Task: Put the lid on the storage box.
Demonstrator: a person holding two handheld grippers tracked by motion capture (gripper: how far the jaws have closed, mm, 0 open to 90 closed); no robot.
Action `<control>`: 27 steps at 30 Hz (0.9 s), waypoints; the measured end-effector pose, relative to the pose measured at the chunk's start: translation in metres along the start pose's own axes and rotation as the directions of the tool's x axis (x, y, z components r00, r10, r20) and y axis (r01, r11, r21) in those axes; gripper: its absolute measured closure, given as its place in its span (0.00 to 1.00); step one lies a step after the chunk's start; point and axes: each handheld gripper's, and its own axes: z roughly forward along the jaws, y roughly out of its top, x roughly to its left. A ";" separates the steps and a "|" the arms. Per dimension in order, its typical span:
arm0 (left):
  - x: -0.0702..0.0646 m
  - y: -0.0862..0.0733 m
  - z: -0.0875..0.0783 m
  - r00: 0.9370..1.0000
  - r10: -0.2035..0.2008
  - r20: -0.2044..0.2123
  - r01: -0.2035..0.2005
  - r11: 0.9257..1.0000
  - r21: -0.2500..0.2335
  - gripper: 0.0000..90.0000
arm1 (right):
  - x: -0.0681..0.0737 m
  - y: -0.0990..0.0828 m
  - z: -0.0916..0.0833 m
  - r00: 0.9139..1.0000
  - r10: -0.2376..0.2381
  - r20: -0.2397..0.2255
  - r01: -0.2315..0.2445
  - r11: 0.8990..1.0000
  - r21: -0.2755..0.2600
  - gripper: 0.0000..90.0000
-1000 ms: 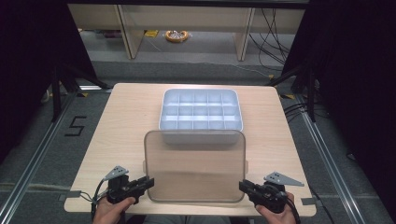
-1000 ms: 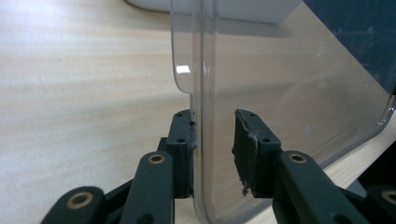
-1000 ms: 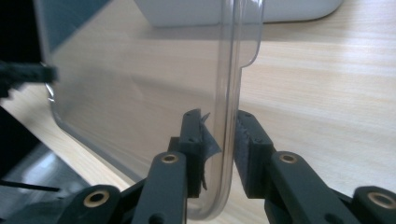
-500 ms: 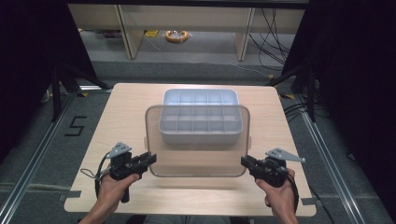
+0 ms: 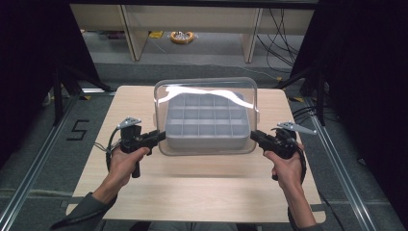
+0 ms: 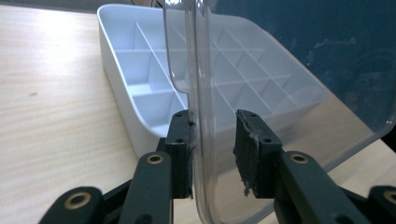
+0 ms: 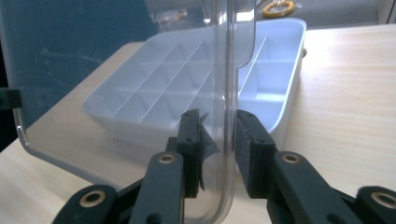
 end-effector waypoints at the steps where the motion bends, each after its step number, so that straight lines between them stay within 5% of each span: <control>1: 0.000 0.005 0.003 1.000 0.001 -0.007 -0.001 1.000 0.007 0.75 | 0.000 0.000 0.000 1.000 0.000 0.000 0.000 1.000 0.000 0.82; 14: 0.017 0.039 0.043 0.998 -0.043 -0.048 0.043 0.999 0.010 0.71 | -0.018 0.033 0.034 0.999 0.043 0.033 -0.043 0.999 -0.012 0.82; 27: 0.030 0.041 0.064 0.994 -0.071 -0.086 0.075 0.997 0.035 0.70 | -0.028 0.032 0.058 0.997 0.065 0.051 -0.065 0.998 0.007 0.82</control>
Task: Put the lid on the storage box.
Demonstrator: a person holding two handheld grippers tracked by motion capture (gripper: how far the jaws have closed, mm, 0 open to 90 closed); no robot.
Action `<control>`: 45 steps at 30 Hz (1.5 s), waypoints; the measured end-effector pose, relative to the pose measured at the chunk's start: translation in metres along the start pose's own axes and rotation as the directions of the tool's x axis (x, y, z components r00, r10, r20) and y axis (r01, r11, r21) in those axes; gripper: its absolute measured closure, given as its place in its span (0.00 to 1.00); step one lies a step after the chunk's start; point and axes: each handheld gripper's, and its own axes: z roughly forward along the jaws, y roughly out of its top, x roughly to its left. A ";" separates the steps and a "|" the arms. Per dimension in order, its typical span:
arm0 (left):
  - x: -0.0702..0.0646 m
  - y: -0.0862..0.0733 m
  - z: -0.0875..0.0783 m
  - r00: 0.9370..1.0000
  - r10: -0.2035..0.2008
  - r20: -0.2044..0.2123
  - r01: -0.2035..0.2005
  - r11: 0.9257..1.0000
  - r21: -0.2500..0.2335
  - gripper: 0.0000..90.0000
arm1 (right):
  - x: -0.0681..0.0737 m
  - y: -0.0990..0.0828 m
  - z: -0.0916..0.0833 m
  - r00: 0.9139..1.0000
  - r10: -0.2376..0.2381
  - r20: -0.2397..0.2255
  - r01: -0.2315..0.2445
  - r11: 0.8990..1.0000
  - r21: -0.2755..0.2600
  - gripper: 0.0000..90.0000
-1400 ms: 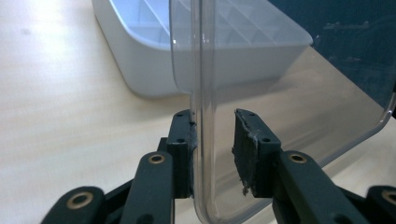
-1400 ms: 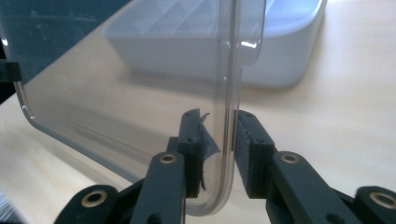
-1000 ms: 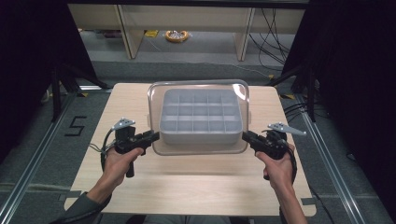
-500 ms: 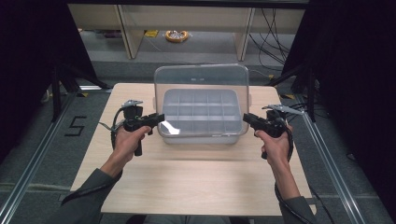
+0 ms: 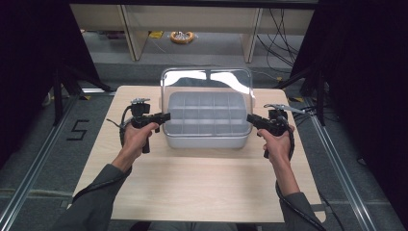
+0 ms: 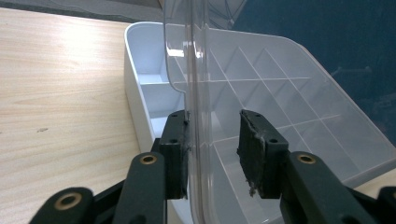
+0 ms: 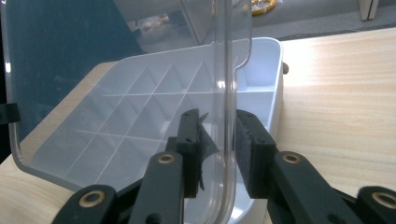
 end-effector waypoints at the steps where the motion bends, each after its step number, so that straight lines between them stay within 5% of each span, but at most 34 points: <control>1: 0.000 0.000 0.000 1.000 0.000 0.000 0.000 1.000 0.000 0.70 | -0.001 0.000 0.001 1.000 -0.006 0.009 0.006 1.000 0.001 0.82; 6: 0.001 0.000 0.007 1.000 -0.002 -0.005 0.002 1.000 0.013 0.69 | -0.001 -0.002 0.004 0.998 0.057 0.015 -0.057 0.998 0.025 0.81; 9: 0.000 0.000 0.008 1.000 -0.008 -0.008 0.009 1.000 0.015 0.69 | -0.005 -0.003 0.006 0.999 0.040 0.018 -0.040 0.999 0.016 0.81; 13: -0.001 0.001 0.008 1.000 -0.018 -0.014 0.018 0.999 0.029 0.69 | -0.006 -0.006 0.008 0.997 0.076 0.011 -0.076 0.997 0.025 0.81; 14: -0.001 0.002 0.008 1.000 -0.014 -0.014 0.015 1.000 0.028 0.69 | -0.010 -0.005 0.009 0.999 0.035 0.005 -0.035 0.999 0.016 0.81; 15: 0.000 0.002 0.008 1.000 -0.002 -0.021 0.003 0.999 0.043 0.69 | -0.004 -0.006 0.008 0.994 0.106 0.016 -0.106 0.994 0.034 0.81; 17: -0.001 0.002 0.009 0.999 -0.033 -0.021 0.034 0.999 0.041 0.69 | -0.005 -0.006 0.009 0.994 0.110 0.007 -0.110 0.993 0.039 0.81; 23: 0.002 -0.001 0.013 0.999 -0.030 -0.037 0.032 0.998 0.060 0.67 | -0.006 -0.011 0.017 0.988 0.154 0.013 -0.155 0.986 0.056 0.78; 24: 0.003 -0.001 0.015 0.999 -0.039 -0.035 0.041 0.997 0.058 0.66 | -0.005 -0.011 0.017 0.984 0.177 0.013 -0.178 0.982 0.068 0.78; 25: 0.004 -0.002 0.016 0.998 -0.043 -0.037 0.045 0.997 0.058 0.66 | -0.001 -0.010 0.016 0.970 0.241 0.025 -0.243 0.966 0.095 0.77; 26: 0.004 -0.003 0.016 0.998 -0.044 -0.042 0.046 0.997 0.057 0.66 | -0.006 -0.011 0.020 0.985 0.171 0.010 -0.171 0.984 0.056 0.76; 27: 0.004 -0.003 0.016 0.998 -0.044 -0.042 0.046 0.997 0.057 0.66 | -0.001 -0.011 0.018 0.973 0.228 0.023 -0.229 0.969 0.092 0.76; 28: 0.004 -0.003 0.017 0.998 -0.043 -0.040 0.045 0.997 0.057 0.66 | -0.001 -0.011 0.018 0.973 0.228 0.023 -0.229 0.969 0.092 0.76; 29: 0.004 -0.004 0.019 0.998 -0.048 -0.035 0.049 0.998 0.050 0.65 | -0.007 -0.012 0.022 0.986 0.163 0.014 -0.164 0.985 0.060 0.76; 30: 0.004 -0.004 0.019 0.998 -0.048 -0.035 0.049 0.998 0.050 0.65 | -0.007 -0.012 0.022 0.986 0.163 0.014 -0.164 0.985 0.060 0.76; 31: 0.006 -0.005 0.019 0.999 -0.037 -0.039 0.039 0.998 0.058 0.65 | -0.002 -0.012 0.020 0.971 0.239 0.028 -0.241 0.966 0.097 0.75; 33: 0.006 -0.006 0.021 0.998 -0.040 -0.042 0.043 0.997 0.060 0.65 | 0.000 -0.011 0.020 0.964 0.266 0.028 -0.267 0.957 0.113 0.74; 34: 0.006 -0.006 0.022 0.998 -0.037 -0.050 0.040 0.997 0.061 0.64 | -0.007 -0.013 0.025 0.987 0.162 0.024 -0.163 0.985 0.061 0.73; 35: 0.006 -0.007 0.023 0.998 -0.033 -0.052 0.036 0.997 0.062 0.64 | 0.000 -0.012 0.023 0.966 0.258 0.031 -0.260 0.959 0.114 0.73; 36: 0.007 -0.009 0.024 0.998 -0.035 -0.061 0.039 0.997 0.064 0.63 | -0.005 -0.014 0.027 0.980 0.196 0.029 -0.198 0.977 0.076 0.71; 37: 0.008 -0.010 0.025 0.997 -0.045 -0.058 0.049 0.997 0.067 0.63 | -0.007 -0.015 0.028 0.983 0.180 0.029 -0.182 0.981 0.070 0.71; 38: 0.009 -0.010 0.026 0.997 -0.056 -0.056 0.059 0.996 0.067 0.63 | 0.000 -0.014 0.026 0.959 0.280 0.044 -0.284 0.951 0.127 0.70; 42: 0.011 -0.013 0.028 0.997 -0.067 -0.047 0.070 0.995 0.068 0.62 | -0.004 -0.016 0.030 0.961 0.273 0.036 -0.275 0.955 0.114 0.69; 43: 0.011 -0.012 0.029 0.997 -0.065 -0.048 0.068 0.995 0.070 0.62 | -0.008 -0.017 0.032 0.976 0.217 0.032 -0.219 0.972 0.086 0.69; 44: 0.010 -0.012 0.029 0.997 -0.037 -0.069 0.041 0.997 0.069 0.62 | -0.009 -0.018 0.033 0.977 0.208 0.037 -0.211 0.974 0.083 0.69; 45: 0.008 -0.013 0.030 0.994 0.029 -0.104 -0.022 0.997 0.071 0.67 | -0.003 -0.016 0.031 0.960 0.277 0.039 -0.280 0.952 0.125 0.68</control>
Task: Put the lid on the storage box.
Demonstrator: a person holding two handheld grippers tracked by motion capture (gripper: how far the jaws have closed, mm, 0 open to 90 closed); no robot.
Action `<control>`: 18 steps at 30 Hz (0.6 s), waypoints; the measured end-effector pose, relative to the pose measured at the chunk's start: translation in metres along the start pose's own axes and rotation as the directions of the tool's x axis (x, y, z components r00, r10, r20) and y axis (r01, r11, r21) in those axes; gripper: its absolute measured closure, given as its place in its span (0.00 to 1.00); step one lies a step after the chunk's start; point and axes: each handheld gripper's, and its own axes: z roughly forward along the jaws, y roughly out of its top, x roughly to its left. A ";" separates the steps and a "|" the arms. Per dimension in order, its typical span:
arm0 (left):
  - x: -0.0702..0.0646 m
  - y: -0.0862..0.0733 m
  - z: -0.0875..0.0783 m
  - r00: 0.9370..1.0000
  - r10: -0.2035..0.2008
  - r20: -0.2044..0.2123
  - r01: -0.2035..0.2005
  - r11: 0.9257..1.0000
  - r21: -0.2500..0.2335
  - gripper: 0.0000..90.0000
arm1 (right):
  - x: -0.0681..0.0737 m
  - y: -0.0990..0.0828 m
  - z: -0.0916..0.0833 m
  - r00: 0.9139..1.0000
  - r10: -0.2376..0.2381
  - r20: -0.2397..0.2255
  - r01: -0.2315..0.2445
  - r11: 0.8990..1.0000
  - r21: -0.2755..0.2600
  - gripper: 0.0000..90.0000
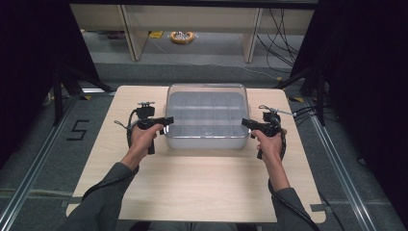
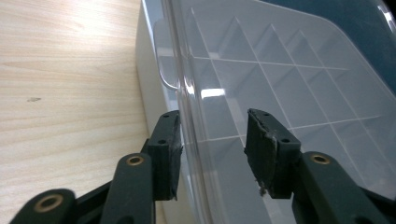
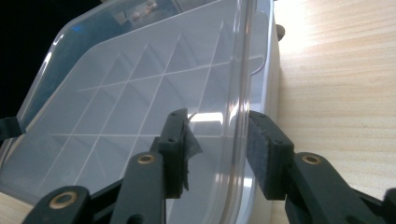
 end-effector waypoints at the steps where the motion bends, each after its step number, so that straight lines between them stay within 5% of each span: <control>1: 0.000 0.000 0.000 1.000 0.000 0.000 0.000 1.000 0.000 0.72 | 0.000 0.000 0.000 1.000 0.000 0.000 0.000 1.000 0.000 0.68; 2: -0.002 -0.002 0.002 0.999 0.027 -0.020 -0.027 1.000 0.007 0.69 | 0.000 0.001 0.000 1.000 0.007 -0.016 -0.007 1.000 -0.005 0.65; 4: -0.002 -0.003 0.003 1.000 0.008 -0.013 -0.008 1.000 0.005 0.68 | -0.001 0.000 0.002 0.999 -0.042 0.006 0.042 0.999 -0.014 0.65; 6: -0.001 -0.004 0.004 1.000 -0.005 -0.007 0.005 1.000 -0.007 0.69 | 0.000 0.000 0.003 1.000 0.001 0.008 -0.001 1.000 -0.012 0.65; 8: 0.000 -0.004 0.003 1.000 -0.005 -0.004 0.005 1.000 -0.001 0.69 | -0.004 0.000 0.003 0.999 -0.036 -0.003 0.036 0.999 -0.004 0.65; 9: -0.001 -0.004 0.003 1.000 0.008 -0.008 -0.008 1.000 0.002 0.69 | -0.001 0.000 0.002 1.000 0.011 -0.001 -0.011 1.000 0.024 0.65; 10: -0.001 -0.004 0.003 1.000 0.013 -0.014 -0.013 1.000 -0.002 0.69 | -0.002 0.000 0.002 1.000 -0.015 0.003 0.015 1.000 0.020 0.65; 12: 0.000 -0.004 0.004 1.000 0.003 -0.011 -0.003 1.000 -0.005 0.69 | 0.001 0.001 0.002 1.000 0.017 0.003 -0.017 1.000 0.008 0.65; 15: 0.000 -0.004 0.004 1.000 -0.001 -0.004 0.001 1.000 -0.003 0.69 | -0.008 0.002 0.006 0.993 -0.117 0.022 0.118 0.992 -0.046 0.65; 18: 0.000 -0.005 0.003 1.000 -0.012 -0.007 0.012 1.000 -0.006 0.69 | -0.008 0.004 0.006 0.993 -0.121 0.016 0.122 0.992 -0.033 0.64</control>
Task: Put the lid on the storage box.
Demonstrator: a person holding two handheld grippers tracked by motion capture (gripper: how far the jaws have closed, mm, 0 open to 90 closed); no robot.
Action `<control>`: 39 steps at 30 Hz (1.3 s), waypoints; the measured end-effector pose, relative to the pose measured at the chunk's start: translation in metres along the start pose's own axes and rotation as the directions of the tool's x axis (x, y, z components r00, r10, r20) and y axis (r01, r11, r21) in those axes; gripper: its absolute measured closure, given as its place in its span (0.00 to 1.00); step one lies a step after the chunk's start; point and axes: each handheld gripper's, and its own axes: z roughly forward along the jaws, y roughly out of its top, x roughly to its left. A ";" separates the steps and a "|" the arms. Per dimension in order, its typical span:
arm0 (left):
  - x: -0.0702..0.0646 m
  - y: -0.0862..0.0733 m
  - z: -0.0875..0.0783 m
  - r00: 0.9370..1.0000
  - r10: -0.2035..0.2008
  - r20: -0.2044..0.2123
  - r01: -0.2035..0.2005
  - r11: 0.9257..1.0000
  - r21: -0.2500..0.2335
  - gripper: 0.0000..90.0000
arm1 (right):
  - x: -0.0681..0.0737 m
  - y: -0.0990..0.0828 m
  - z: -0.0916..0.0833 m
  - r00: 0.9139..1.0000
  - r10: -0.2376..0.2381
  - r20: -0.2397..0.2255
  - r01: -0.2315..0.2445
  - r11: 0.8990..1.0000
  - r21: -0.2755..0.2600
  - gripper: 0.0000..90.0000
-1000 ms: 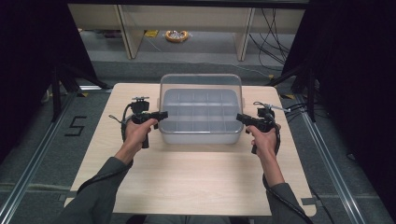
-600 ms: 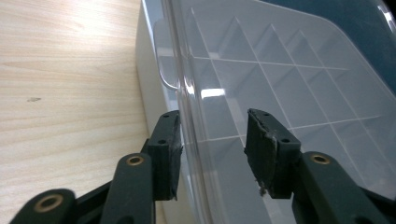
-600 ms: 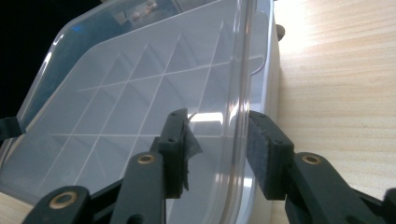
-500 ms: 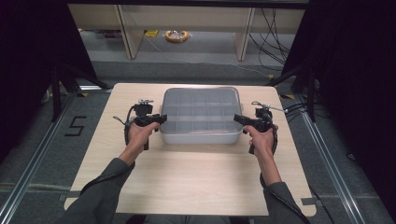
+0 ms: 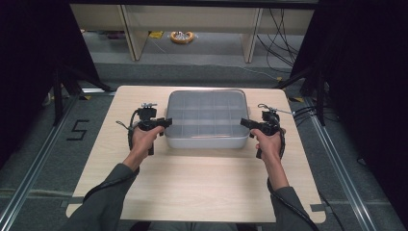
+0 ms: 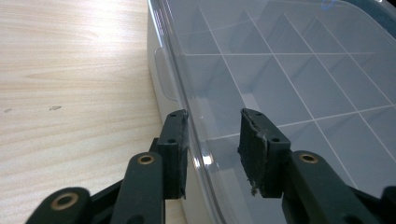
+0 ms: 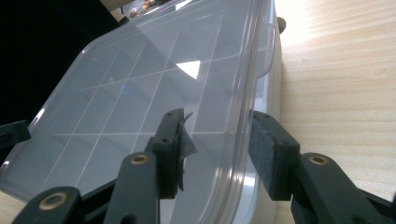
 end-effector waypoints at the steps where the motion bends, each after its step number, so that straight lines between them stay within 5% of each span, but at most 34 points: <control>1: 0.000 0.000 0.000 1.000 -0.001 0.001 0.001 1.000 0.001 0.69 | 0.001 0.000 0.000 1.000 -0.003 0.009 0.003 1.000 0.001 0.64; 2: 0.001 0.000 0.000 1.000 -0.008 0.000 0.008 1.000 -0.001 0.69 | -0.002 0.002 0.002 0.998 -0.053 0.016 0.054 0.999 -0.004 0.63; 5: 0.005 -0.001 0.001 0.997 -0.058 0.041 0.057 0.998 0.020 0.64 | 0.001 0.005 0.004 0.996 -0.080 0.030 0.079 0.997 0.015 0.61; 9: 0.006 0.000 0.000 0.997 -0.055 0.050 0.054 0.998 0.031 0.63 | 0.007 0.008 0.005 0.999 -0.031 0.039 0.030 0.999 0.043 0.61; 10: 0.005 0.000 0.001 0.997 -0.056 0.046 0.054 0.998 0.031 0.63 | 0.004 0.009 0.006 0.997 -0.066 0.047 0.064 0.997 0.041 0.60; 15: 0.002 0.000 0.001 0.999 -0.033 0.031 0.032 0.999 0.019 0.63 | 0.008 0.009 0.007 0.997 -0.037 0.062 0.035 0.999 0.042 0.59; 20: 0.002 0.000 0.001 1.000 -0.018 0.025 0.018 1.000 0.026 0.64 | 0.002 0.010 0.006 0.993 -0.099 0.067 0.098 0.995 0.014 0.58; 22: 0.002 0.000 0.001 0.999 -0.018 0.030 0.017 0.999 0.027 0.64 | 0.002 0.012 -0.002 0.997 -0.068 0.047 0.068 0.998 0.006 0.59; 25: 0.003 0.000 0.001 0.999 -0.029 0.033 0.028 0.999 0.025 0.64 | -0.003 0.012 -0.004 0.994 -0.091 0.054 0.091 0.996 0.005 0.59; 28: 0.004 0.000 0.001 0.999 -0.034 0.037 0.034 0.999 0.023 0.64 | -0.006 0.011 -0.005 0.995 -0.081 0.061 0.081 0.997 0.006 0.59; 29: 0.005 0.000 0.001 0.998 -0.049 0.042 0.048 0.998 0.030 0.64 | -0.005 0.009 -0.007 0.998 -0.025 0.050 0.024 0.999 0.021 0.59; 34: 0.005 0.001 0.003 0.998 -0.049 0.037 0.048 0.999 0.019 0.64 | -0.012 0.007 -0.008 0.996 -0.072 0.044 0.072 0.997 0.006 0.59; 39: 0.005 0.002 0.003 0.998 -0.052 0.033 0.051 0.998 0.024 0.64 | -0.010 0.003 -0.013 0.997 -0.071 0.026 0.071 0.997 -0.002 0.60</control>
